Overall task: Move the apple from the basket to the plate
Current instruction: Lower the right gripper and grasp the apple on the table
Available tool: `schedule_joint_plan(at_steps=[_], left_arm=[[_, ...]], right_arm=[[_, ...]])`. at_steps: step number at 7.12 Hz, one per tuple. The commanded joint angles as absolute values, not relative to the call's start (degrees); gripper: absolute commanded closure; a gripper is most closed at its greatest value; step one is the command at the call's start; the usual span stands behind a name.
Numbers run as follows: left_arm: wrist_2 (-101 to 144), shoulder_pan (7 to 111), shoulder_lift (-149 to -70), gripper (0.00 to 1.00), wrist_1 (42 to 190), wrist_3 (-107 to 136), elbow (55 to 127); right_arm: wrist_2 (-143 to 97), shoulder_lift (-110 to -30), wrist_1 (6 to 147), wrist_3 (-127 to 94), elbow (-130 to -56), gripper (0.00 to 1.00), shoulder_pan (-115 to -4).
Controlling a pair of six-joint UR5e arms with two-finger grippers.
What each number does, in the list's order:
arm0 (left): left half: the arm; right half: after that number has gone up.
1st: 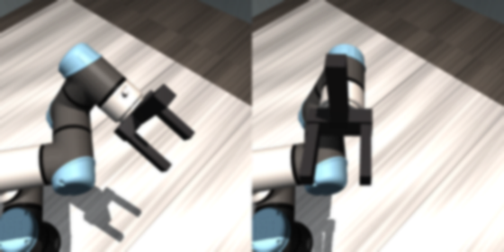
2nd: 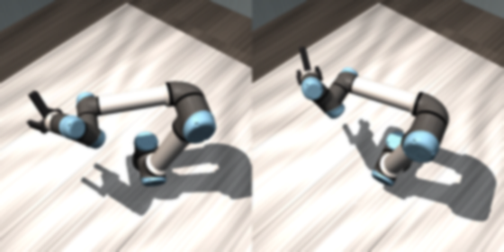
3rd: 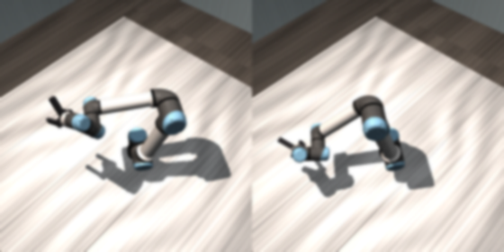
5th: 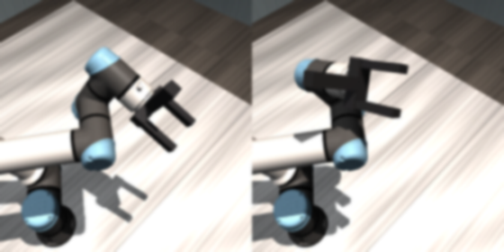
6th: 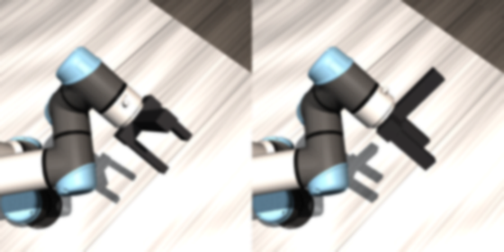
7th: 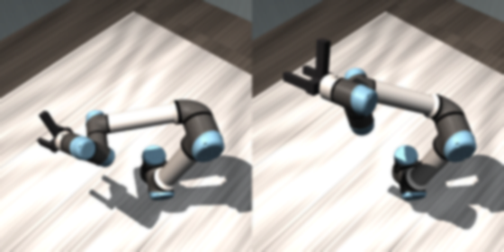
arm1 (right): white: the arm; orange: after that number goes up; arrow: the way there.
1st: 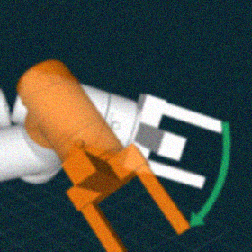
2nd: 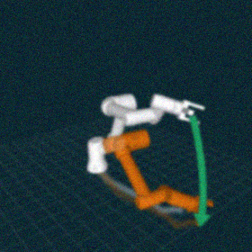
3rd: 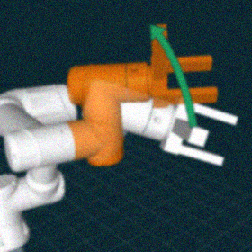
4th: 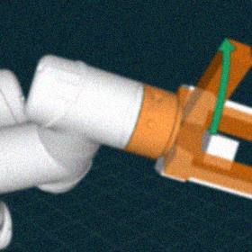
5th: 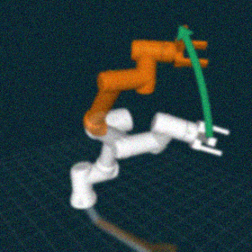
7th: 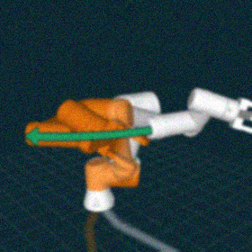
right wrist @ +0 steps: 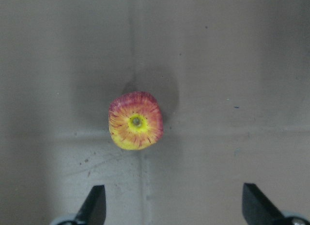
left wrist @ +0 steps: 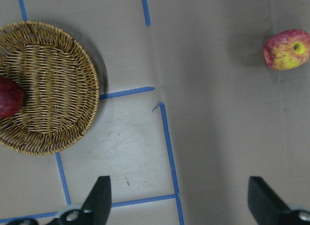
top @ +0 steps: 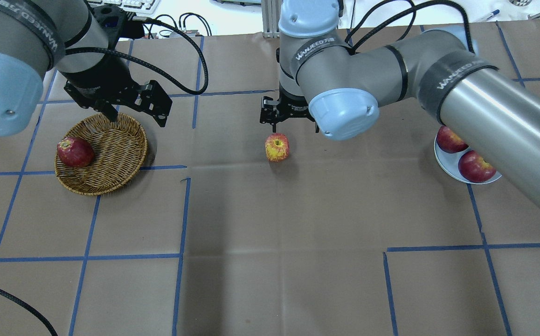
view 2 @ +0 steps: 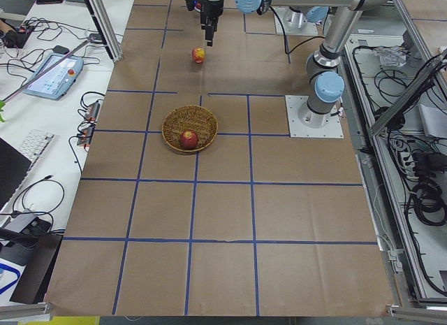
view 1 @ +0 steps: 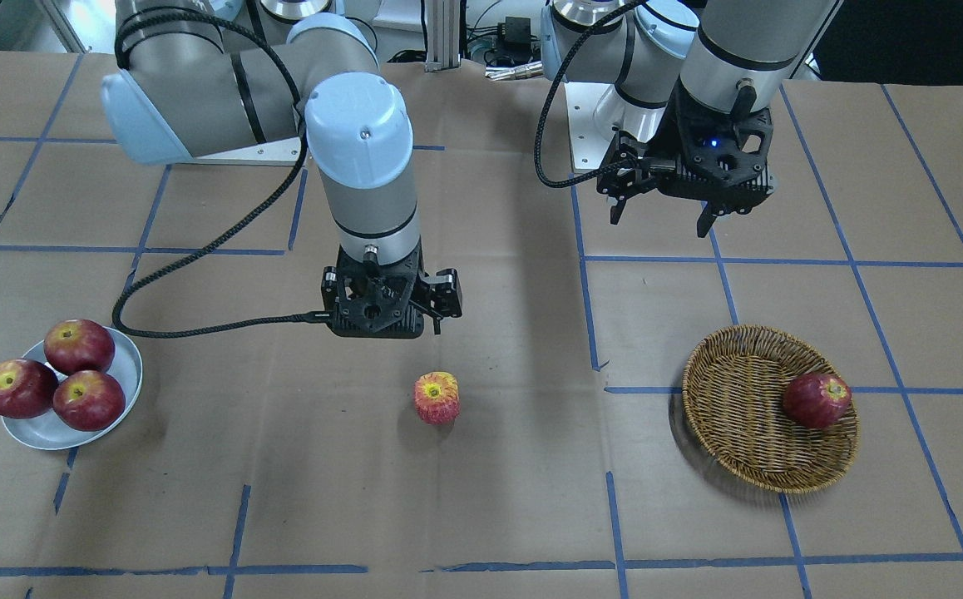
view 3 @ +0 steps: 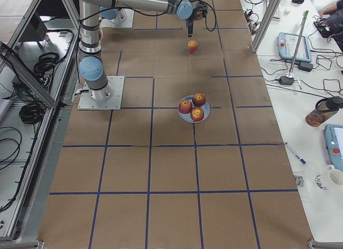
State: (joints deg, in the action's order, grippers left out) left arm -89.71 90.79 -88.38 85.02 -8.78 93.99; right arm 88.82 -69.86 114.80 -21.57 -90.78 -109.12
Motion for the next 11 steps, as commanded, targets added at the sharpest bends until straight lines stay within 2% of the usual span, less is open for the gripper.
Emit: schedule_joint_plan(at_steps=[1, 3, 6, 7, 9, 10, 11], left_arm=[[-89.7, 90.8, -87.7, 0.01, 84.8, -9.3, 95.1], [-89.6, 90.8, -87.7, 0.01, 84.8, -9.3, 95.1], [-89.6, 90.8, -87.7, 0.01, 84.8, -9.2, 95.3], [-89.7, 90.8, -87.7, 0.01, 84.8, -9.5, 95.3], [-89.7, 90.9, -87.5, 0.01, 84.8, -9.5, 95.3], [-89.8, 90.8, -87.5, 0.01, 84.9, -9.7, 95.2], [-89.7, 90.9, -87.6, 0.01, 84.8, -9.6, 95.2]], right_arm=[[88.9, -63.7, 121.8, -22.6, -90.8, 0.00, -110.4], [88.9, -58.1, 127.5, -24.2, -91.0, 0.00, -110.8], [88.9, -56.0, 128.7, -24.2, -91.1, 0.00, -111.0], [88.9, -55.3, 130.3, -24.2, -91.1, 0.05, -111.0], [88.9, -54.5, 131.5, -24.2, -91.1, 0.30, -111.2], [88.9, -54.6, 131.5, -24.2, -91.1, 0.37, -111.0], [88.9, -55.1, 131.4, -23.7, -90.6, 0.38, -110.8]])
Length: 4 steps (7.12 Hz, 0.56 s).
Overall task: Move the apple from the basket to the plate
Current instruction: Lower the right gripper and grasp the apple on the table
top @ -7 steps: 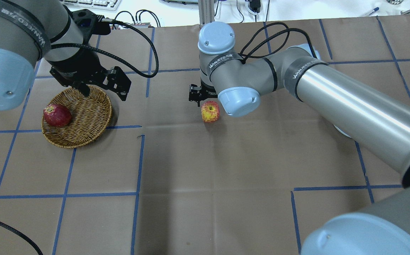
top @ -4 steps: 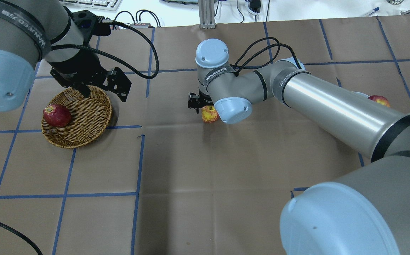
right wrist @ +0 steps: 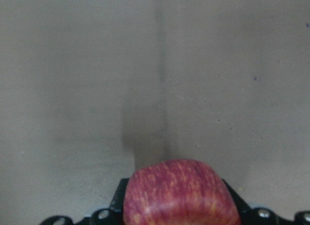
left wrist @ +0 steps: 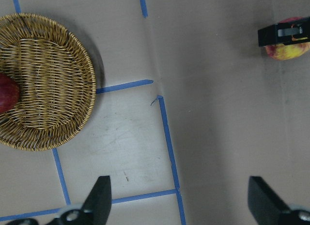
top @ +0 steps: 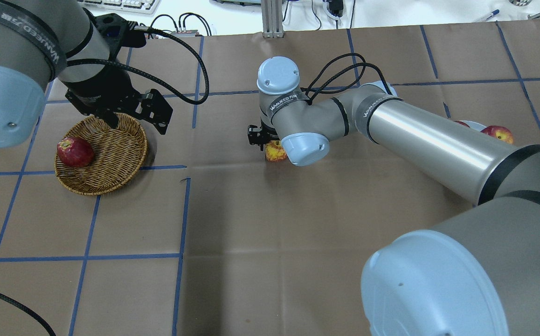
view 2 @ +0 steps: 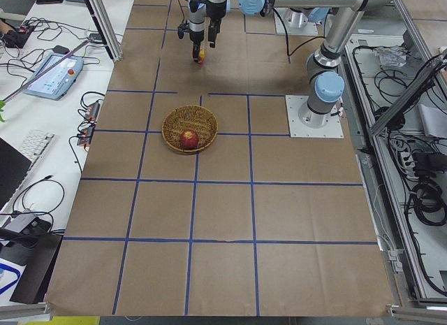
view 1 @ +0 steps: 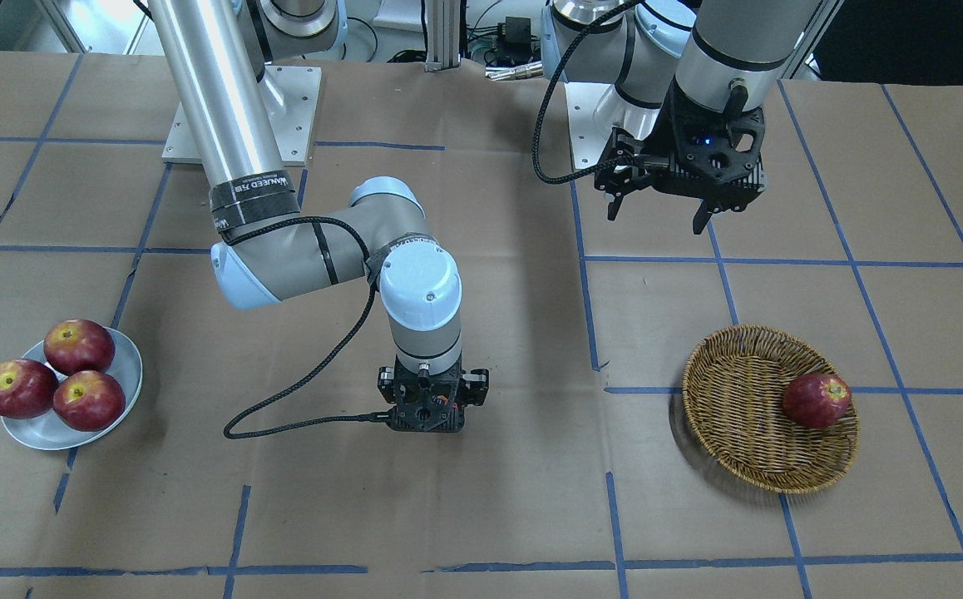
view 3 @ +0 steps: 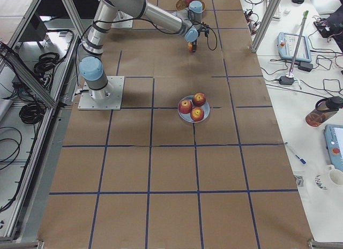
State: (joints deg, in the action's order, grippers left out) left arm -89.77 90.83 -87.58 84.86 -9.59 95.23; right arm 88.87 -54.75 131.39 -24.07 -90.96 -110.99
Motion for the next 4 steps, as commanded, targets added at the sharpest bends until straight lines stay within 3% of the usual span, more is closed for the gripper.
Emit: schedule_joint_plan(at_steps=[1, 4], left_arm=[[-89.7, 90.9, -87.5, 0.01, 84.9, -9.6, 95.2], [-89.7, 90.9, -87.6, 0.01, 85.0, -9.6, 95.3]], right_arm=[[88.6, -57.0, 130.8, -23.5, -90.5, 0.38, -110.4], [88.9, -68.3, 117.1, -15.9, -91.4, 0.38, -103.6]])
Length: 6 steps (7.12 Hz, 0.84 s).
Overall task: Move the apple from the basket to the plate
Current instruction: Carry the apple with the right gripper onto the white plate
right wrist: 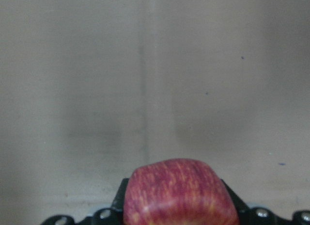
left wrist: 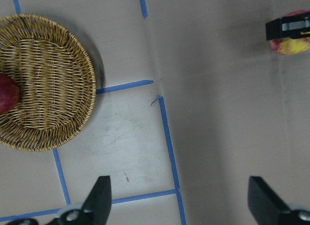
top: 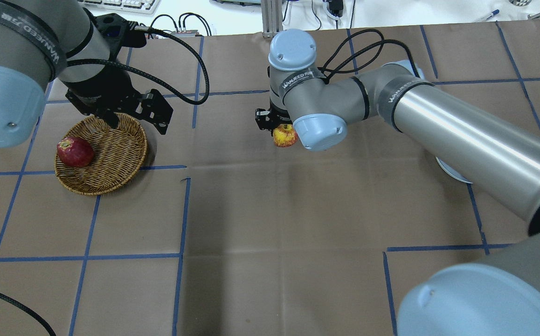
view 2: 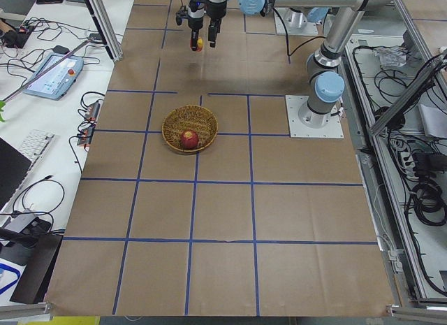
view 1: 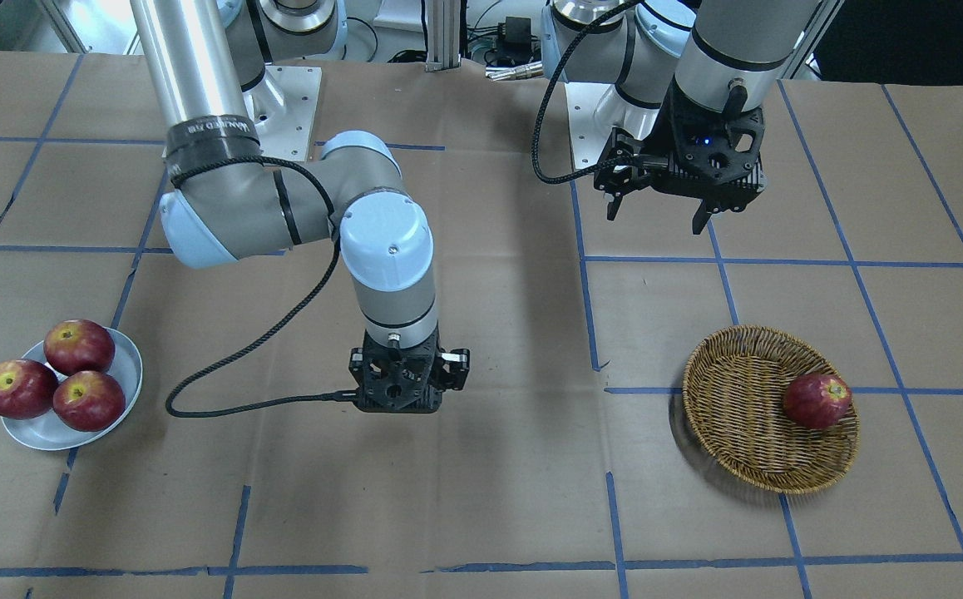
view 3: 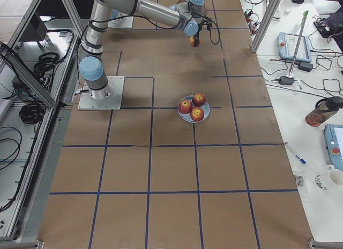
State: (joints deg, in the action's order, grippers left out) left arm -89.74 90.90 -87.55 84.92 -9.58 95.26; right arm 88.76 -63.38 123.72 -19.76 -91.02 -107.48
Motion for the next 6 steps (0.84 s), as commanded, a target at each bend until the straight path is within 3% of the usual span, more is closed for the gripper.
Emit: schedule_joint_plan(at_steps=[1, 6], left_arm=[[-89.8, 90.9, -87.5, 0.01, 85.1, -9.7, 95.4], [-89.7, 90.9, -87.7, 0.01, 84.9, -9.6, 95.3]], right_arm=[[88.7, -71.9, 112.5, -8.6, -91.8, 0.38, -97.5], [88.5, -75.4, 110.7, 36.9, -98.6, 0.38, -68.0]])
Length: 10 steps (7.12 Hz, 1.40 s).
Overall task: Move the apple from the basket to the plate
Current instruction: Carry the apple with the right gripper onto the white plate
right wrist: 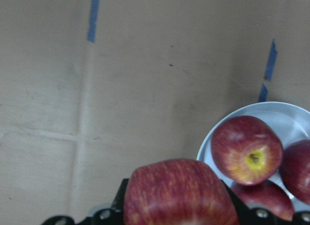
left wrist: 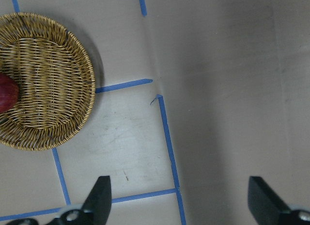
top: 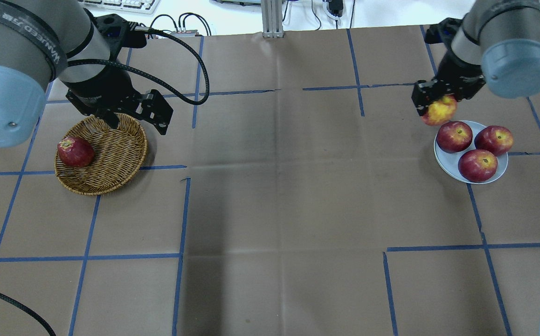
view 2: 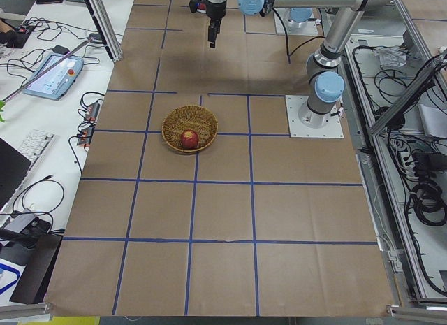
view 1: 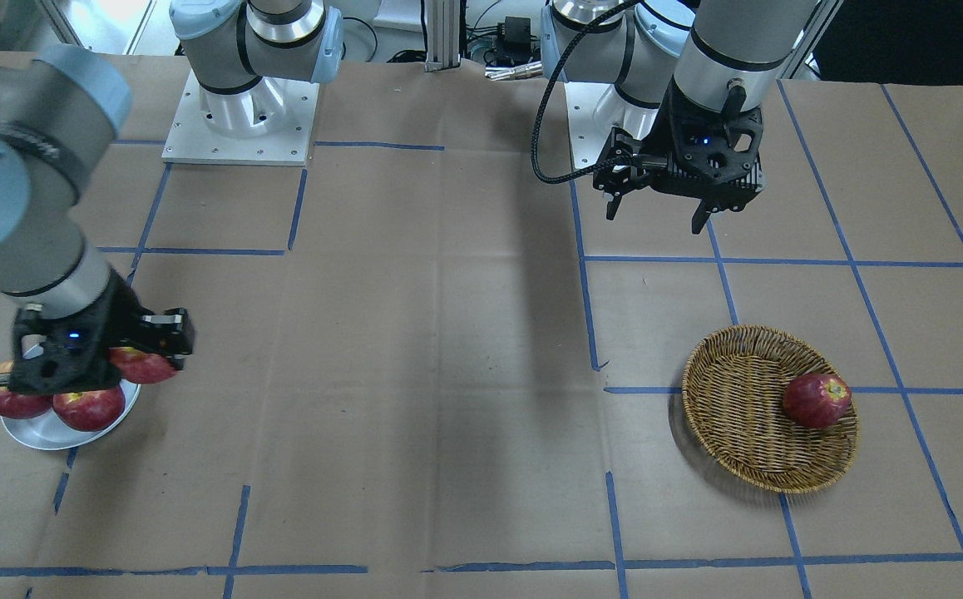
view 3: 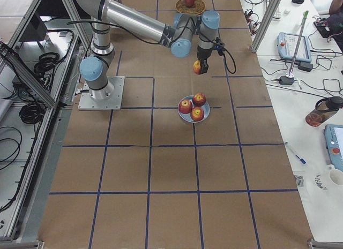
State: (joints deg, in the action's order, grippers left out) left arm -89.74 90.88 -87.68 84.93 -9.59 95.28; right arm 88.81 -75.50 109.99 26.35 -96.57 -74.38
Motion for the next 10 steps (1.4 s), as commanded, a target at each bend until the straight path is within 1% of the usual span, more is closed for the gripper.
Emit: schedule_joint_plan(at_steps=[1, 3, 8, 9, 10], left_arm=[[-89.7, 90.9, -87.6, 0.01, 85.0, -9.7, 95.3], [-89.7, 90.8, -87.6, 0.01, 84.9, -9.6, 95.2], [-89.5, 90.8, -87.6, 0.01, 84.9, -9.3, 95.2], [-89.5, 90.8, -87.7, 0.01, 84.9, -9.3, 95.2], [-89.4, 90.8, -87.6, 0.01, 84.9, -9.2, 95.2]], right_arm=[[88.2, -75.0, 112.3, 41.3, -101.0, 0.38, -64.7], [89.1, -73.2, 122.7, 44.5, -104.7, 0.38, -64.1], [88.9, -71.2, 125.8, 44.3, -105.2, 0.36, -64.0], [88.4, -71.5, 125.8, 44.0, -105.0, 0.04, -64.1], [89.2, -71.8, 125.6, 43.9, -104.7, 0.00, -64.1]])
